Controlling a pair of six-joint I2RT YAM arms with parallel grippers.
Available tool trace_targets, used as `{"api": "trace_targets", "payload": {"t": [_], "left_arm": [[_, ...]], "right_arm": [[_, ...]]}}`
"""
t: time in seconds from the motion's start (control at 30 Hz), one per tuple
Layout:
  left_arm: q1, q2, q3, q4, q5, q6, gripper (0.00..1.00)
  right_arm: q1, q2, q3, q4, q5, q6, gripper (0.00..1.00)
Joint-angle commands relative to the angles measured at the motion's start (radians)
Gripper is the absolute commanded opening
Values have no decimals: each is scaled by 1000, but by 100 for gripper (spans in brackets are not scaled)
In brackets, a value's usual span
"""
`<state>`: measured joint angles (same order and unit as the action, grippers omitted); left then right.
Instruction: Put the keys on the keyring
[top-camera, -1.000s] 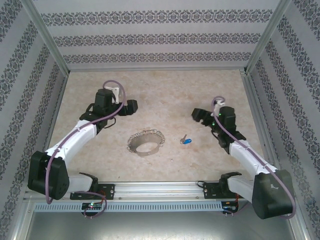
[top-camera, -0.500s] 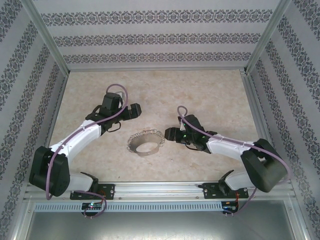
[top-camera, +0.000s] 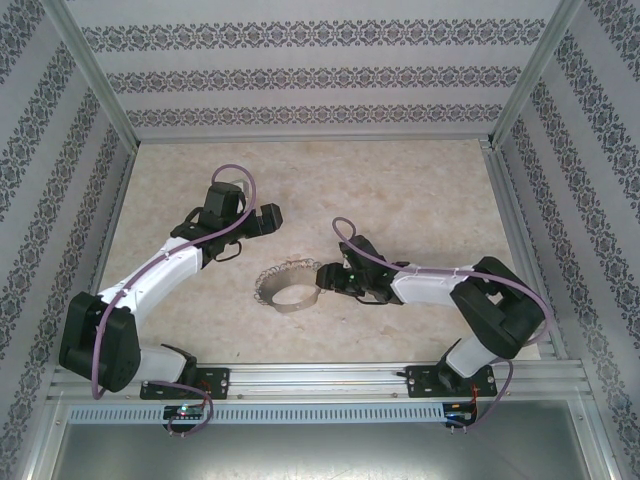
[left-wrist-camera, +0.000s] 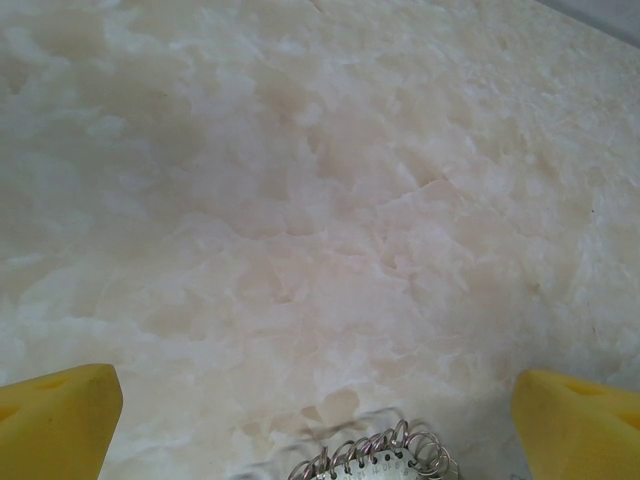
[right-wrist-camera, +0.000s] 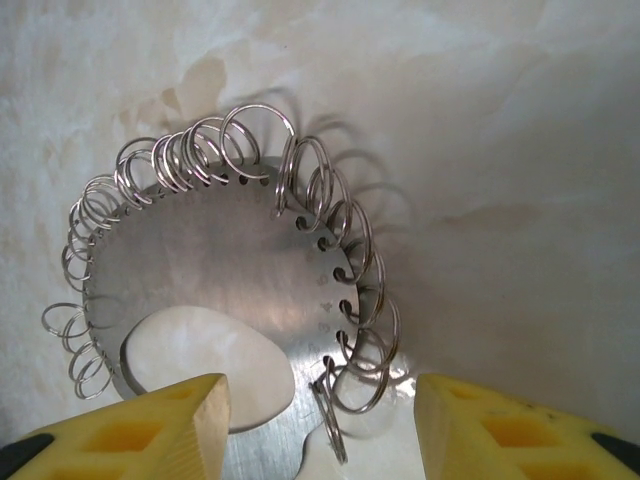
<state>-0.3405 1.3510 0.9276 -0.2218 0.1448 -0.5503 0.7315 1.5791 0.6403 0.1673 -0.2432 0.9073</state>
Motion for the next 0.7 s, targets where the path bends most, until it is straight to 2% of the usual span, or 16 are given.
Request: {"api": "trace_targets", "payload": {"t": [0.0,0.33,0.67], "left_arm": [[-6,-41,13,-21,-16,27,100],[-14,-59,-4,-21,-4,33,100],[-32,-87,-34,-17,6,40,100]], "right_arm": [[14,24,34,19,23,18,47],[-9,123,131,30,0,0,19],[-76,279,292,55,-58,-26,14]]}}
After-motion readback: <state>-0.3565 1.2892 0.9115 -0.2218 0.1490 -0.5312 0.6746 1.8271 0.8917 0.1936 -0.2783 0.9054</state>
